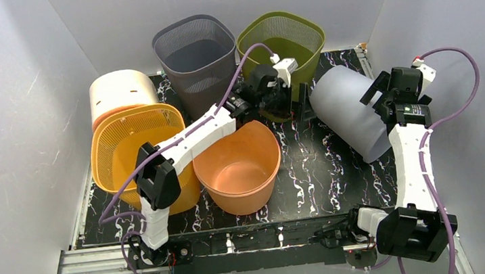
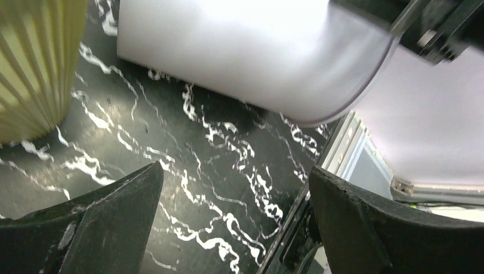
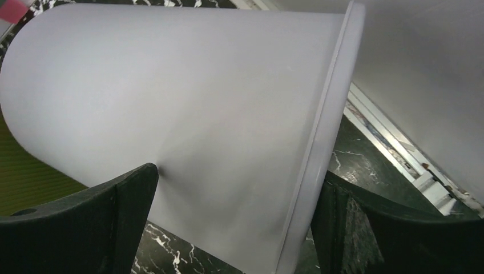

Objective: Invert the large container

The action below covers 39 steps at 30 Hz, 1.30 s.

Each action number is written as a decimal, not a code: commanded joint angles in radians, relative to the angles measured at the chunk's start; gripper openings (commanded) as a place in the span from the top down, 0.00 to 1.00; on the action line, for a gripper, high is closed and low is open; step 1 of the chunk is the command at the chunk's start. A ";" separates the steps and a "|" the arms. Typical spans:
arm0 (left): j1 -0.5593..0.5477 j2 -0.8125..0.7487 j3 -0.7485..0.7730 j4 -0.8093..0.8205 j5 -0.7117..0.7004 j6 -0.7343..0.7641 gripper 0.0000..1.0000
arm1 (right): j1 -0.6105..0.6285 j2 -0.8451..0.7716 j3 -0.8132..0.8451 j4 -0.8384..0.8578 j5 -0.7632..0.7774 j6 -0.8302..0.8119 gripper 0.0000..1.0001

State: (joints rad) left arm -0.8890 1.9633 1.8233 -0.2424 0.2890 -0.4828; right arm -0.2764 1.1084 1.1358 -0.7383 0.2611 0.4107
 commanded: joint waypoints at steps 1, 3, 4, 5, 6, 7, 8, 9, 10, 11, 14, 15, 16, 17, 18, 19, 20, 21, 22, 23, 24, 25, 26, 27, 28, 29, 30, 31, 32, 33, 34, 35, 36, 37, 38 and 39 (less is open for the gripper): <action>0.017 0.050 0.128 0.014 0.031 0.030 0.02 | -0.016 -0.020 -0.016 0.118 -0.190 -0.004 0.02; 0.036 0.090 0.162 0.020 0.041 0.029 0.02 | -0.020 -0.017 -0.022 0.127 -0.244 0.002 0.02; 0.048 0.107 0.170 0.034 0.047 0.028 0.02 | -0.021 -0.017 -0.025 0.131 -0.266 0.005 0.02; 0.061 0.123 0.175 0.049 0.053 0.028 0.02 | -0.023 -0.018 -0.029 0.136 -0.292 0.009 0.02; 0.074 0.138 0.184 0.061 0.058 0.029 0.02 | -0.023 -0.019 -0.032 0.139 -0.317 0.013 0.02; 0.089 0.159 0.195 0.066 0.060 0.031 0.02 | -0.023 -0.019 -0.036 0.142 -0.336 0.019 0.02; 0.105 0.177 0.215 0.065 0.066 0.033 0.02 | -0.023 -0.019 -0.041 0.145 -0.356 0.027 0.02; 0.119 0.200 0.241 0.059 0.075 0.035 0.02 | -0.023 -0.019 -0.045 0.147 -0.375 0.035 0.02; 0.130 0.221 0.264 0.053 0.080 0.040 0.02 | -0.023 -0.018 -0.048 0.144 -0.391 0.041 0.02; 0.138 0.240 0.286 0.050 0.087 0.046 0.02 | -0.023 -0.019 -0.051 0.141 -0.399 0.050 0.02; 0.149 0.298 0.359 0.037 0.086 0.073 0.01 | -0.023 -0.032 -0.067 0.135 -0.414 0.069 0.02; 0.150 0.318 0.381 0.029 0.079 0.083 0.02 | -0.023 -0.037 -0.069 0.129 -0.417 0.075 0.02; 0.150 0.334 0.397 0.024 0.075 0.087 0.02 | -0.023 -0.043 -0.071 0.119 -0.418 0.088 0.02; 0.151 0.347 0.407 0.025 0.071 0.091 0.02 | -0.023 -0.051 -0.074 0.115 -0.427 0.097 0.02; 0.151 0.361 0.416 0.027 0.070 0.094 0.02 | -0.024 -0.062 -0.079 0.111 -0.438 0.106 0.02; 0.151 0.370 0.426 0.024 0.069 0.096 0.02 | -0.024 -0.074 -0.084 0.108 -0.446 0.113 0.02; 0.151 0.375 0.433 0.022 0.068 0.100 0.02 | -0.023 -0.084 -0.088 0.103 -0.450 0.118 0.02; 0.151 0.375 0.436 0.018 0.066 0.101 0.02 | -0.023 -0.091 -0.092 0.100 -0.456 0.118 0.02; 0.151 0.368 0.435 0.014 0.066 0.110 0.02 | -0.023 -0.095 -0.096 0.096 -0.457 0.117 0.02; 0.150 0.356 0.427 0.017 0.067 0.118 0.02 | -0.023 -0.096 -0.100 0.093 -0.456 0.115 0.02; 0.151 0.340 0.412 0.026 0.067 0.120 0.02 | -0.023 -0.095 -0.107 0.093 -0.458 0.112 0.02; 0.151 0.323 0.401 0.033 0.072 0.127 0.02 | -0.023 -0.095 -0.113 0.093 -0.458 0.111 0.02; 0.149 0.311 0.399 0.026 0.074 0.135 0.02 | -0.023 -0.095 -0.118 0.091 -0.457 0.110 0.02; 0.146 0.300 0.402 0.007 0.073 0.145 0.02 | -0.023 -0.095 -0.119 0.092 -0.457 0.109 0.02; 0.143 0.291 0.407 -0.020 0.069 0.159 0.02 | -0.023 -0.095 -0.119 0.091 -0.456 0.110 0.02; 0.138 0.278 0.408 -0.056 0.062 0.175 0.02 | -0.023 -0.095 -0.114 0.088 -0.455 0.109 0.02; 0.131 0.259 0.399 -0.095 0.051 0.198 0.02 | -0.023 -0.096 -0.109 0.085 -0.454 0.108 0.02; 0.122 0.235 0.379 -0.113 0.032 0.214 0.02 | -0.023 -0.096 -0.101 0.079 -0.450 0.106 0.02; 0.113 0.203 0.349 -0.122 0.022 0.231 0.02 | -0.024 -0.097 -0.093 0.074 -0.445 0.104 0.02; 0.105 0.173 0.323 -0.127 0.014 0.241 0.02 | -0.023 -0.098 -0.086 0.070 -0.442 0.102 0.02; 0.096 0.136 0.295 -0.129 0.008 0.246 0.02 | -0.021 -0.097 -0.076 0.064 -0.441 0.098 0.02; 0.088 0.101 0.270 -0.129 0.005 0.248 0.02 | -0.021 -0.095 -0.067 0.057 -0.443 0.096 0.02; 0.082 0.070 0.247 -0.128 0.002 0.245 0.02 | -0.020 -0.095 -0.057 0.051 -0.447 0.095 0.02; 0.075 0.038 0.223 -0.126 0.001 0.240 0.02 | -0.019 -0.094 -0.048 0.047 -0.454 0.094 0.02; 0.070 0.010 0.204 -0.131 -0.001 0.236 0.02 | -0.018 -0.095 -0.040 0.043 -0.461 0.094 0.02; 0.064 -0.014 0.191 -0.142 -0.005 0.234 0.02 | -0.016 -0.095 -0.028 0.037 -0.465 0.095 0.02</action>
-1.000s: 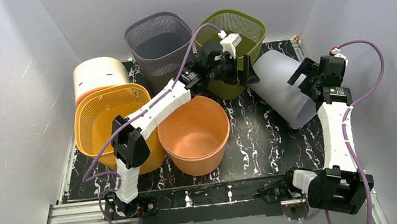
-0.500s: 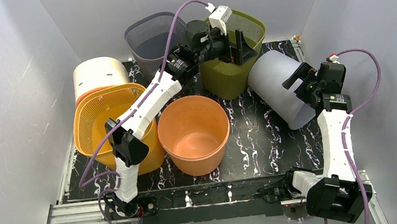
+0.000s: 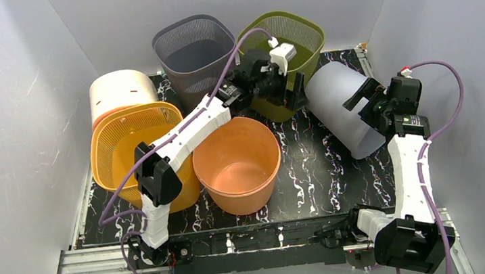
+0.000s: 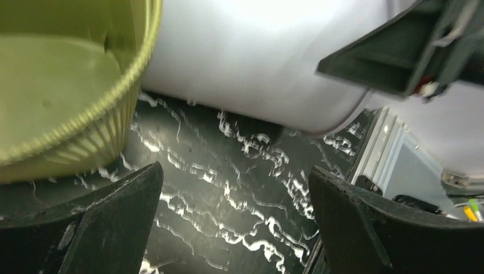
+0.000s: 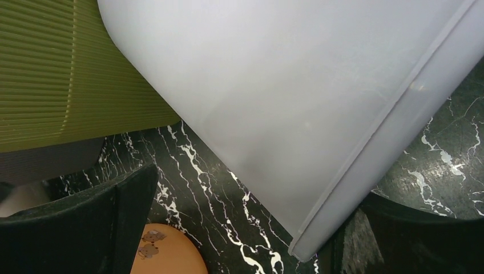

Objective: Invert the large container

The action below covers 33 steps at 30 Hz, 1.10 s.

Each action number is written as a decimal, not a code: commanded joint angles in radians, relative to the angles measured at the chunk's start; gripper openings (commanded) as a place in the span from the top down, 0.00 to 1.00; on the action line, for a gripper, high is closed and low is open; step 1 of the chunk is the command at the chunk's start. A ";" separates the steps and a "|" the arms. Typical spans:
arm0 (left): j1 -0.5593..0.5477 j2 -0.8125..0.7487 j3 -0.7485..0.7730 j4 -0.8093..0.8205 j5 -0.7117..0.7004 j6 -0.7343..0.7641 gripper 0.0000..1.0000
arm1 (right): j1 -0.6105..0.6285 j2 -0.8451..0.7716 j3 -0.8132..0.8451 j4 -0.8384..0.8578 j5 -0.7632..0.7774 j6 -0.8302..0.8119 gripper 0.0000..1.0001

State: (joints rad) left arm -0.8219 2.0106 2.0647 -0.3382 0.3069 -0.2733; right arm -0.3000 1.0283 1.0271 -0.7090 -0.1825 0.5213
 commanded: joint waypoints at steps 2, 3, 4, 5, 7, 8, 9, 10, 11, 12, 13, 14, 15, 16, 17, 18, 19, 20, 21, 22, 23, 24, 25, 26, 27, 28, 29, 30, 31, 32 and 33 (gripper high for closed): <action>-0.013 -0.106 -0.066 -0.069 -0.026 0.022 0.02 | 0.014 -0.017 0.109 -0.008 -0.026 -0.015 0.02; -0.020 -0.128 -0.074 -0.081 -0.027 0.022 0.02 | 0.017 -0.019 0.127 -0.017 -0.025 -0.013 0.02; -0.025 -0.149 -0.081 -0.095 -0.031 0.022 0.02 | 0.021 -0.020 0.142 -0.024 -0.023 -0.011 0.02; -0.031 -0.172 -0.093 -0.105 -0.040 0.021 0.02 | 0.024 -0.022 0.159 -0.032 -0.020 -0.011 0.02; -0.038 -0.221 -0.112 -0.133 -0.057 0.017 0.02 | 0.028 -0.022 0.189 -0.046 -0.017 -0.005 0.02; -0.043 -0.245 -0.128 -0.148 -0.073 0.016 0.02 | 0.030 -0.024 0.203 -0.052 -0.017 -0.001 0.02; -0.045 -0.273 -0.149 -0.158 -0.090 0.012 0.02 | 0.031 -0.025 0.214 -0.056 -0.021 0.003 0.02; -0.047 -0.303 -0.175 -0.166 -0.105 0.006 0.02 | 0.034 -0.027 0.224 -0.056 -0.028 0.008 0.02; -0.046 -0.335 -0.207 -0.171 -0.111 -0.001 0.02 | 0.035 -0.028 0.230 -0.056 -0.034 0.013 0.02; -0.048 -0.367 -0.238 -0.178 -0.119 -0.009 0.02 | 0.036 -0.028 0.238 -0.055 -0.041 0.017 0.02; -0.049 -0.398 -0.273 -0.184 -0.122 -0.019 0.02 | 0.037 -0.029 0.243 -0.053 -0.050 0.020 0.02; -0.050 -0.427 -0.298 -0.191 -0.125 -0.027 0.02 | 0.038 -0.028 0.246 -0.050 -0.056 0.021 0.02; -0.052 -0.455 -0.328 -0.195 -0.128 -0.036 0.02 | 0.038 -0.028 0.247 -0.049 -0.063 0.022 0.02; -0.053 -0.484 -0.355 -0.196 -0.133 -0.046 0.02 | 0.038 -0.028 0.247 -0.049 -0.069 0.022 0.02; -0.054 -0.508 -0.379 -0.197 -0.137 -0.054 0.02 | 0.039 -0.029 0.245 -0.049 -0.073 0.021 0.02; -0.054 -0.529 -0.400 -0.196 -0.140 -0.058 0.02 | 0.041 -0.033 0.240 -0.050 -0.074 0.022 0.02; -0.056 -0.542 -0.415 -0.201 -0.143 -0.063 0.02 | 0.042 -0.036 0.234 -0.051 -0.070 0.020 0.02; -0.056 -0.551 -0.424 -0.208 -0.144 -0.066 0.02 | 0.043 -0.039 0.227 -0.053 -0.068 0.020 0.02; -0.056 -0.555 -0.428 -0.210 -0.141 -0.069 0.02 | 0.045 -0.043 0.216 -0.054 -0.069 0.019 0.02; -0.057 -0.556 -0.432 -0.209 -0.139 -0.077 0.02 | 0.047 -0.047 0.203 -0.054 -0.069 0.021 0.02; -0.059 -0.559 -0.439 -0.201 -0.134 -0.086 0.02 | 0.047 -0.050 0.189 -0.054 -0.068 0.030 0.02; -0.061 -0.562 -0.454 -0.184 -0.125 -0.097 0.02 | 0.047 -0.056 0.172 -0.050 -0.070 0.039 0.02; -0.063 -0.565 -0.468 -0.170 -0.122 -0.108 0.02 | 0.047 -0.060 0.151 -0.038 -0.072 0.056 0.02; -0.067 -0.567 -0.484 -0.152 -0.120 -0.116 0.02 | 0.047 -0.067 0.126 -0.019 -0.076 0.072 0.02; -0.069 -0.566 -0.500 -0.136 -0.119 -0.123 0.02 | 0.047 -0.070 0.103 0.003 -0.080 0.085 0.02; -0.073 -0.562 -0.514 -0.118 -0.118 -0.128 0.02 | 0.047 -0.072 0.085 0.014 -0.070 0.087 0.02; -0.076 -0.552 -0.520 -0.104 -0.119 -0.130 0.02 | 0.047 -0.071 0.077 0.013 -0.052 0.080 0.02; -0.077 -0.538 -0.517 -0.101 -0.126 -0.127 0.02 | 0.047 -0.069 0.075 0.009 -0.029 0.071 0.02; -0.079 -0.526 -0.510 -0.100 -0.137 -0.122 0.02 | 0.047 -0.068 0.078 0.000 0.002 0.058 0.02; -0.079 -0.513 -0.507 -0.095 -0.146 -0.116 0.02 | 0.047 -0.070 0.081 -0.013 0.032 0.043 0.02; -0.079 -0.504 -0.500 -0.090 -0.154 -0.111 0.02 | 0.047 -0.074 0.083 -0.025 0.063 0.028 0.02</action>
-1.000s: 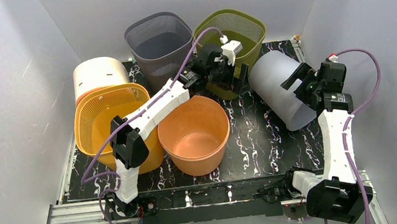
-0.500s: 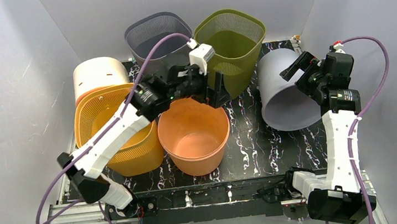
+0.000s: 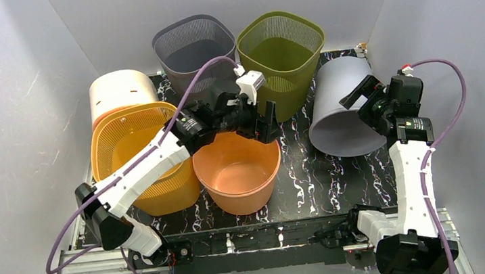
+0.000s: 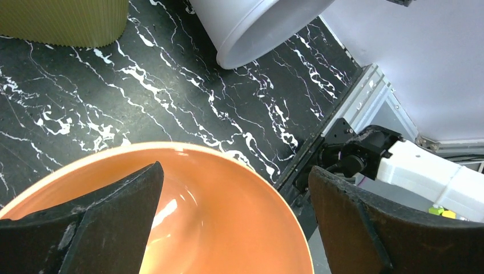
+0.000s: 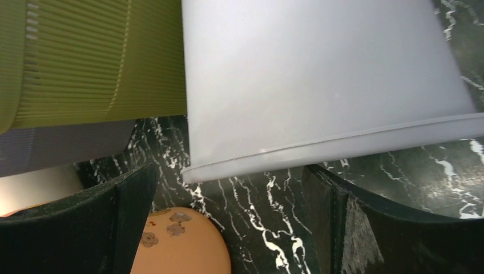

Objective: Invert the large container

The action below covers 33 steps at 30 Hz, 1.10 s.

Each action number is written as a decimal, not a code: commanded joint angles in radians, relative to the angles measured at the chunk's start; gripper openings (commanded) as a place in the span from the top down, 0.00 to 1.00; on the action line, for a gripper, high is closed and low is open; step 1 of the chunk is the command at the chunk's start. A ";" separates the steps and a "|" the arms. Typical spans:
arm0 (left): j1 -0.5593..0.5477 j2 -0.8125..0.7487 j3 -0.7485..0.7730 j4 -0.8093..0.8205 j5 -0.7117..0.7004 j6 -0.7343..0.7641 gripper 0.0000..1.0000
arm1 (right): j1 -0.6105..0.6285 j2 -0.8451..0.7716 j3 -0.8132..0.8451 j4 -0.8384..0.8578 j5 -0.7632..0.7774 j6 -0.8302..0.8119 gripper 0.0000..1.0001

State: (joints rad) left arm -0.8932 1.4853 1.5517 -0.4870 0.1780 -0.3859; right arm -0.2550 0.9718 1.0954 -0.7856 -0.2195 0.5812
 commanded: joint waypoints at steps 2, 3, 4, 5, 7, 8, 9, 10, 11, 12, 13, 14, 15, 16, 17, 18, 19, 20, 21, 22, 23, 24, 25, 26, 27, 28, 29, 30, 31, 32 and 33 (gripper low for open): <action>-0.007 0.047 0.028 0.074 -0.021 0.004 0.02 | 0.001 -0.023 0.020 0.025 0.156 -0.059 0.02; -0.008 0.065 0.043 0.082 -0.017 0.007 0.02 | 0.004 -0.027 0.023 0.012 0.176 -0.068 0.02; -0.008 0.089 0.062 0.090 -0.006 0.007 0.02 | 0.005 -0.029 0.023 0.001 0.196 -0.071 0.02; -0.008 0.110 0.085 0.098 0.000 0.005 0.02 | 0.006 -0.033 0.022 -0.006 0.211 -0.072 0.02; -0.007 0.159 0.150 0.121 -0.004 -0.010 0.02 | 0.008 -0.044 0.020 -0.014 0.226 -0.059 0.02; -0.008 0.184 0.180 0.133 -0.011 -0.018 0.02 | 0.008 -0.045 0.020 -0.015 0.220 -0.046 0.02; -0.008 0.210 0.213 0.142 -0.016 -0.021 0.02 | 0.008 -0.046 0.021 -0.015 0.206 -0.028 0.02; -0.008 0.233 0.244 0.150 -0.025 -0.026 0.02 | 0.008 -0.047 0.023 -0.010 0.180 -0.004 0.02; -0.008 0.260 0.278 0.159 -0.032 -0.025 0.02 | 0.008 -0.045 0.024 -0.004 0.152 0.019 0.02; -0.008 0.285 0.318 0.158 -0.036 -0.015 0.02 | 0.007 -0.044 0.026 0.001 0.123 0.044 0.02; -0.009 0.315 0.362 0.136 -0.043 -0.003 0.02 | 0.008 -0.042 0.028 0.007 0.097 0.071 0.02; -0.008 0.340 0.403 0.116 -0.042 0.009 0.02 | 0.008 -0.039 0.032 0.014 0.065 0.091 0.02; -0.008 0.355 0.429 0.101 -0.031 0.017 0.02 | 0.008 -0.037 0.037 0.022 0.034 0.105 0.02; -0.009 0.360 0.441 0.093 -0.025 0.021 0.02 | 0.008 -0.035 0.042 0.026 0.012 0.112 0.02; -0.008 0.359 0.442 0.087 -0.016 0.024 0.02 | 0.008 -0.033 0.047 0.028 -0.003 0.118 0.02; -0.007 0.352 0.439 0.080 -0.012 0.028 0.02 | 0.008 -0.031 0.050 0.030 -0.016 0.121 0.02; -0.008 0.341 0.428 0.077 -0.009 0.030 0.02 | 0.008 -0.031 0.052 0.030 -0.023 0.122 0.02; -0.008 0.328 0.410 0.083 -0.007 0.030 0.02 | 0.008 -0.030 0.052 0.029 -0.032 0.128 0.02; -0.008 0.312 0.385 0.094 -0.004 0.029 0.02 | 0.008 -0.032 0.050 0.030 -0.041 0.135 0.02; -0.008 0.300 0.368 0.107 -0.006 0.025 0.02 | 0.009 -0.034 0.044 0.033 -0.055 0.147 0.02; -0.007 0.294 0.358 0.118 -0.006 0.023 0.02 | 0.008 -0.038 0.035 0.039 -0.070 0.167 0.02; -0.007 0.296 0.353 0.127 -0.010 0.024 0.02 | 0.008 -0.042 0.025 0.045 -0.082 0.191 0.02; -0.009 0.303 0.362 0.134 -0.013 0.027 0.02 | 0.008 -0.044 0.017 0.051 -0.094 0.215 0.02; -0.008 0.314 0.379 0.138 -0.017 0.032 0.02 | 0.008 -0.045 0.009 0.055 -0.106 0.240 0.02; -0.008 0.331 0.402 0.142 -0.019 0.038 0.02 | 0.008 -0.046 0.005 0.054 -0.111 0.259 0.02; -0.007 0.349 0.427 0.145 -0.019 0.051 0.02 | 0.008 -0.046 0.005 0.047 -0.110 0.276 0.02; -0.009 0.369 0.456 0.149 -0.019 0.059 0.02 | 0.008 -0.045 0.005 0.035 -0.103 0.296 0.02; -0.009 0.390 0.484 0.149 -0.021 0.066 0.02 | 0.008 -0.046 0.008 0.020 -0.090 0.308 0.02; -0.008 0.409 0.516 0.149 -0.019 0.075 0.02 | 0.008 -0.047 0.012 0.006 -0.075 0.318 0.02; -0.008 0.426 0.544 0.152 -0.017 0.079 0.02 | 0.008 -0.050 0.013 -0.005 -0.061 0.332 0.02; -0.009 0.440 0.567 0.154 -0.017 0.081 0.02 | 0.008 -0.055 0.009 -0.009 -0.055 0.347 0.02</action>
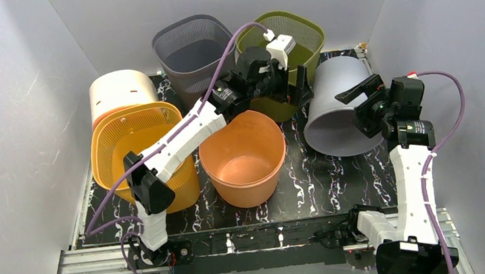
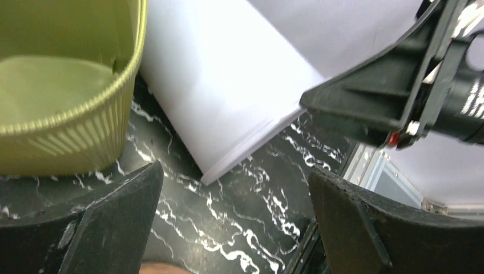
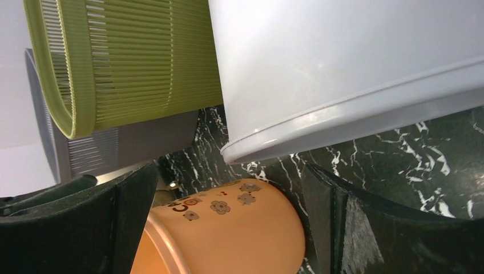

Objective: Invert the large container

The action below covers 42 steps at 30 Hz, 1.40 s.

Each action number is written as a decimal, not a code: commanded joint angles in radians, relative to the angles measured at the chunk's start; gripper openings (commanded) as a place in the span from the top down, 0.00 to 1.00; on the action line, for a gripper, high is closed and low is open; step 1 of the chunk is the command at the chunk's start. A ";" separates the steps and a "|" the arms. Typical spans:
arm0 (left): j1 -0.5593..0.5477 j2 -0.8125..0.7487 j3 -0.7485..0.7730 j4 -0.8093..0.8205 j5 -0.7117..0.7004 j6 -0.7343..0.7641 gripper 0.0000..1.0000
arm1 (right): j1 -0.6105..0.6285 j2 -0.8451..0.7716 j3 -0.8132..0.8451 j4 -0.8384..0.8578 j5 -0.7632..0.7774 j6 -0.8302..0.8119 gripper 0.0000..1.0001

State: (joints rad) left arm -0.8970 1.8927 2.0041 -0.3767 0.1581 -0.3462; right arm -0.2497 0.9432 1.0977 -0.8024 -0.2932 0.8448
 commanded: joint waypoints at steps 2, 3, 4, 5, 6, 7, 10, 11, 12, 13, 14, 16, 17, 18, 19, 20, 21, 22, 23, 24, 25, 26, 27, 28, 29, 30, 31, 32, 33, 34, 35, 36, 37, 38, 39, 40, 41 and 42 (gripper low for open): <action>-0.005 0.056 0.148 0.051 0.012 0.045 0.02 | 0.003 -0.030 -0.007 0.011 0.017 0.124 0.02; -0.005 0.058 0.151 0.062 0.016 0.044 0.02 | 0.003 -0.032 -0.016 0.020 0.011 0.141 0.02; -0.005 0.056 0.144 0.079 0.021 0.043 0.02 | 0.003 -0.036 -0.028 0.031 0.004 0.159 0.02; -0.006 0.052 0.136 0.094 0.024 0.041 0.02 | 0.003 -0.044 -0.043 0.046 -0.001 0.179 0.02; -0.005 0.049 0.127 0.109 0.028 0.040 0.02 | 0.003 -0.053 -0.061 0.060 -0.002 0.204 0.02; -0.006 0.048 0.116 0.117 0.033 0.042 0.02 | 0.003 -0.059 -0.079 0.077 -0.004 0.228 0.02; -0.007 0.037 0.092 0.114 0.045 0.054 0.02 | 0.003 -0.069 -0.126 0.135 -0.022 0.273 0.02; -0.008 0.025 0.072 0.119 0.046 0.053 0.02 | 0.003 -0.075 -0.140 0.149 -0.016 0.289 0.02; -0.007 0.013 0.049 0.126 0.048 0.050 0.02 | 0.003 -0.086 -0.156 0.172 -0.007 0.303 0.02; -0.007 -0.003 0.025 0.138 0.051 0.047 0.02 | 0.003 -0.096 -0.170 0.197 0.001 0.314 0.02; -0.007 -0.020 -0.005 0.152 0.054 0.044 0.02 | 0.003 -0.100 -0.179 0.216 0.005 0.322 0.02; -0.007 -0.052 -0.064 0.182 0.053 0.035 0.02 | 0.003 -0.083 -0.184 0.256 -0.003 0.321 0.02; -0.007 -0.065 -0.091 0.193 0.053 0.029 0.02 | 0.003 -0.074 -0.180 0.264 -0.001 0.320 0.02; -0.008 -0.077 -0.114 0.203 0.051 0.021 0.02 | 0.003 -0.070 -0.180 0.277 0.003 0.323 0.02; -0.008 -0.088 -0.136 0.213 0.050 0.014 0.02 | 0.003 -0.070 -0.184 0.296 0.009 0.336 0.02; -0.008 -0.099 -0.157 0.221 0.044 0.007 0.02 | 0.003 -0.072 -0.191 0.322 0.017 0.354 0.02; -0.008 -0.109 -0.177 0.228 0.035 -0.001 0.02 | 0.003 -0.074 -0.197 0.348 0.026 0.371 0.02; -0.009 -0.120 -0.195 0.236 0.030 -0.009 0.02 | 0.003 -0.074 -0.201 0.366 0.038 0.389 0.02; -0.010 -0.128 -0.209 0.241 0.029 -0.011 0.02 | 0.004 -0.072 -0.206 0.385 0.048 0.413 0.02; -0.010 -0.133 -0.216 0.240 0.031 -0.013 0.02 | 0.004 -0.070 -0.215 0.406 0.056 0.428 0.02; -0.010 -0.133 -0.217 0.236 0.032 -0.015 0.02 | 0.004 -0.069 -0.224 0.420 0.063 0.448 0.03; -0.012 -0.130 -0.216 0.232 0.033 -0.018 0.02 | 0.004 -0.071 -0.235 0.436 0.068 0.468 0.03; -0.016 -0.127 -0.212 0.232 0.034 -0.020 0.02 | 0.004 -0.075 -0.245 0.449 0.074 0.486 0.04; -0.019 -0.120 -0.207 0.235 0.034 -0.022 0.02 | 0.004 -0.082 -0.254 0.456 0.084 0.500 0.04; -0.023 -0.111 -0.198 0.235 0.030 -0.021 0.02 | 0.004 -0.088 -0.265 0.457 0.098 0.513 0.05; -0.028 -0.098 -0.185 0.236 0.028 -0.018 0.02 | 0.004 -0.096 -0.272 0.453 0.115 0.524 0.06; -0.028 -0.085 -0.173 0.236 0.025 -0.017 0.02 | 0.004 -0.101 -0.279 0.454 0.129 0.533 0.07; -0.028 -0.071 -0.161 0.238 0.018 -0.016 0.02 | 0.004 -0.106 -0.287 0.455 0.138 0.541 0.08; -0.028 -0.061 -0.151 0.239 0.009 -0.011 0.02 | 0.004 -0.109 -0.296 0.457 0.141 0.548 0.10; -0.028 -0.052 -0.148 0.251 0.003 -0.008 0.02 | 0.004 -0.112 -0.306 0.466 0.139 0.551 0.12; -0.029 -0.045 -0.147 0.263 -0.002 -0.004 0.02 | 0.004 -0.114 -0.316 0.472 0.138 0.551 0.13; -0.029 -0.039 -0.144 0.275 -0.006 0.005 0.02 | 0.004 -0.116 -0.326 0.475 0.138 0.553 0.15; -0.028 -0.028 -0.133 0.281 -0.011 0.016 0.02 | 0.004 -0.118 -0.339 0.481 0.137 0.557 0.18; -0.028 -0.015 -0.119 0.278 -0.024 0.027 0.02 | 0.004 -0.124 -0.355 0.493 0.137 0.559 0.21; -0.023 0.009 -0.099 0.271 -0.035 0.036 0.02 | 0.004 -0.128 -0.365 0.498 0.137 0.557 0.24; -0.016 0.029 -0.066 0.252 -0.044 0.040 0.02 | 0.004 -0.132 -0.370 0.497 0.141 0.557 0.27; 0.017 0.069 -0.020 0.230 0.002 0.028 0.02 | 0.005 -0.138 -0.374 0.484 0.156 0.546 0.33; 0.050 0.101 0.013 0.223 0.049 0.009 0.01 | 0.006 -0.140 -0.371 0.475 0.164 0.538 0.37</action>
State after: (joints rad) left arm -0.9127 1.9408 1.9232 -0.1452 0.1535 -0.3344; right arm -0.2485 0.8284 0.7216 -0.3790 -0.1722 1.3907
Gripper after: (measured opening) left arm 0.983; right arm 0.684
